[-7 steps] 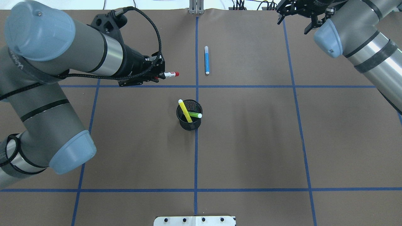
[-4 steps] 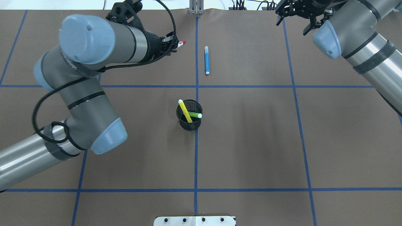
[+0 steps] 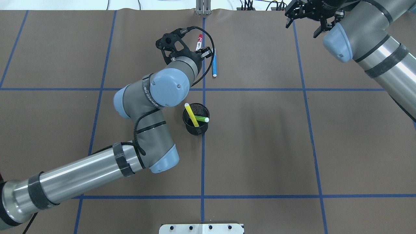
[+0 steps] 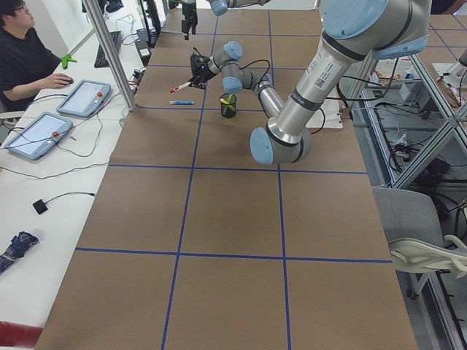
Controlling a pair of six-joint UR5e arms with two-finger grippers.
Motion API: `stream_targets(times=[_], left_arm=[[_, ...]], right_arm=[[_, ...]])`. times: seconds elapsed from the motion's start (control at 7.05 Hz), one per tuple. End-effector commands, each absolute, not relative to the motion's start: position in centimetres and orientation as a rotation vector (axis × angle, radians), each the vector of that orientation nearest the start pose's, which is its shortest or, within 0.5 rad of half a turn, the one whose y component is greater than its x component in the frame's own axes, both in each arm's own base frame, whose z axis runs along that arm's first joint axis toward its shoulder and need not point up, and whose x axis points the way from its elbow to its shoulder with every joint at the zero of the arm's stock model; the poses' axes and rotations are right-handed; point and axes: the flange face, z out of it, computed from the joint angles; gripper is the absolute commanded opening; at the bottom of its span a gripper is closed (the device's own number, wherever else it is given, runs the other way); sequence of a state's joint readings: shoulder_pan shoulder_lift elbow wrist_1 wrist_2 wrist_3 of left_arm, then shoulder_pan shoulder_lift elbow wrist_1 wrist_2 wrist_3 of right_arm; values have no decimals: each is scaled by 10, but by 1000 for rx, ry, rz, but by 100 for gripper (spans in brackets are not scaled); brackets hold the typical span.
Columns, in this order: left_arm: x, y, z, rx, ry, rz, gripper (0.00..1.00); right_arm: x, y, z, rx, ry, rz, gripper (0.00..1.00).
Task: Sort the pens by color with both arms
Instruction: 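Carry the white marker toward the blue marker with the left gripper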
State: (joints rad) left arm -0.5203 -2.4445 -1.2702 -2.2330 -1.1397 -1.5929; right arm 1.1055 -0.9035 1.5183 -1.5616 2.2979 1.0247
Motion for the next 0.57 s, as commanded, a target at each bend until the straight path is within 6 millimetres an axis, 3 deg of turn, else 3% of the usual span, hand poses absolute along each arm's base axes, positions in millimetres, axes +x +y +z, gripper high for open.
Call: stream_targets(times=[0.0,0.43], left_arm=[[619,-546,183,719,1107,-761,0],[626,-555,199,717,1068,-753,0]], right_arm=[[-258,-663,273,-39,-920,293,100],[-259,-664,274,-38,-919,292,100]])
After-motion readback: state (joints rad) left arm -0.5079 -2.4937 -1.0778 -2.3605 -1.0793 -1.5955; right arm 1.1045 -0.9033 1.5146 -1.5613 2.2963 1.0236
